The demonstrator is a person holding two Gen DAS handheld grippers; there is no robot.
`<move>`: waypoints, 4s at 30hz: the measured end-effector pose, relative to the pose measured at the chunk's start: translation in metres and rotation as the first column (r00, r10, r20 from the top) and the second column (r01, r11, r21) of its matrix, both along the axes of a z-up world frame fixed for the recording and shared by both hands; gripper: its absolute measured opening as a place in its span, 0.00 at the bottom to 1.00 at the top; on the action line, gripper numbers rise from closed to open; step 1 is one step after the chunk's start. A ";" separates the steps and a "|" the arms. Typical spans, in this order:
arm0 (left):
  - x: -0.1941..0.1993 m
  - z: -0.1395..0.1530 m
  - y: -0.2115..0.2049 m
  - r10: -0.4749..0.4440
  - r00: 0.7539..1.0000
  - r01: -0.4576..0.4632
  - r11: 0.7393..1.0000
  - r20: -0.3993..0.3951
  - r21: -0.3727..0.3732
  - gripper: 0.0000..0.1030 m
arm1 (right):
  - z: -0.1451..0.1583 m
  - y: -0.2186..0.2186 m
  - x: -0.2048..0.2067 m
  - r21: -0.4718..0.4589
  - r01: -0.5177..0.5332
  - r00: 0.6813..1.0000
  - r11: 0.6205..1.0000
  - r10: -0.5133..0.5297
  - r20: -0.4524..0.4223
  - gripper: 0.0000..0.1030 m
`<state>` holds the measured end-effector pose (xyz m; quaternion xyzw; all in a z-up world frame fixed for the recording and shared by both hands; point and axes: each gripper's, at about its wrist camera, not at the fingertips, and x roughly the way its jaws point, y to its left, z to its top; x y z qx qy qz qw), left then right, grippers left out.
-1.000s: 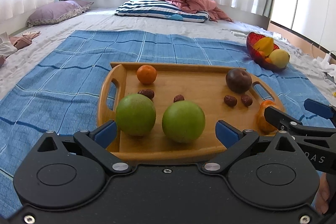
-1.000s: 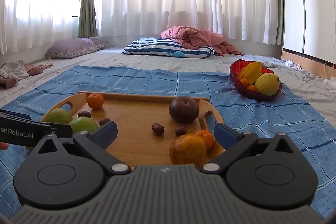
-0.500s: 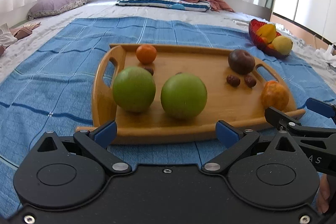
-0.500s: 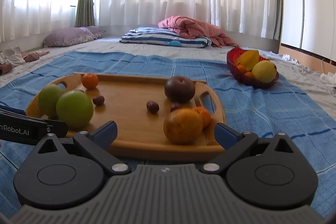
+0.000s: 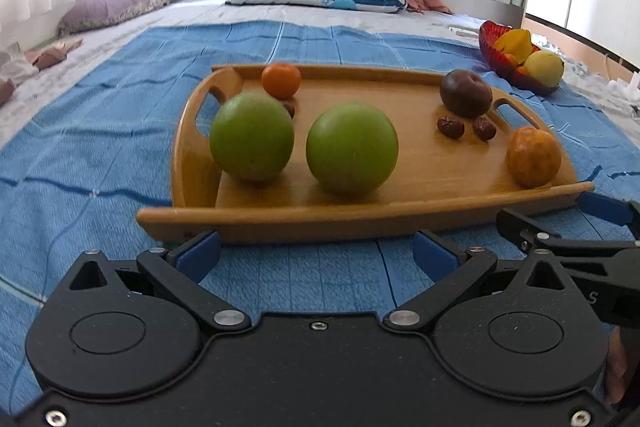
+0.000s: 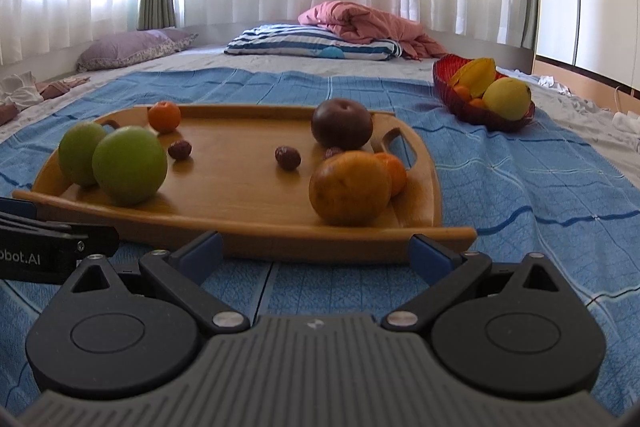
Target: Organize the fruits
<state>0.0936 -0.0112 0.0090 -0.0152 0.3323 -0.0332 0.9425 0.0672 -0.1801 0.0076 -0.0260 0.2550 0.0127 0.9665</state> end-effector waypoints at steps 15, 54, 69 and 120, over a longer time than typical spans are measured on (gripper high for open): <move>0.003 -0.016 0.000 0.036 0.999 -0.035 0.999 -0.015 0.028 1.00 | -0.013 0.003 0.010 -0.001 -0.018 0.997 1.000 0.018 -0.071 1.00; 0.002 -0.020 0.001 0.036 0.999 -0.035 0.999 -0.010 0.025 1.00 | -0.015 0.002 0.008 0.001 -0.010 0.998 1.000 0.010 -0.057 1.00; 0.002 -0.020 0.001 0.036 0.999 -0.035 0.999 -0.010 0.025 1.00 | -0.015 0.002 0.008 0.002 -0.009 0.998 1.000 0.010 -0.056 1.00; 0.002 -0.020 0.001 0.035 0.999 -0.035 0.999 -0.009 0.025 1.00 | -0.016 0.002 0.007 0.003 -0.010 0.999 1.000 0.010 -0.054 1.00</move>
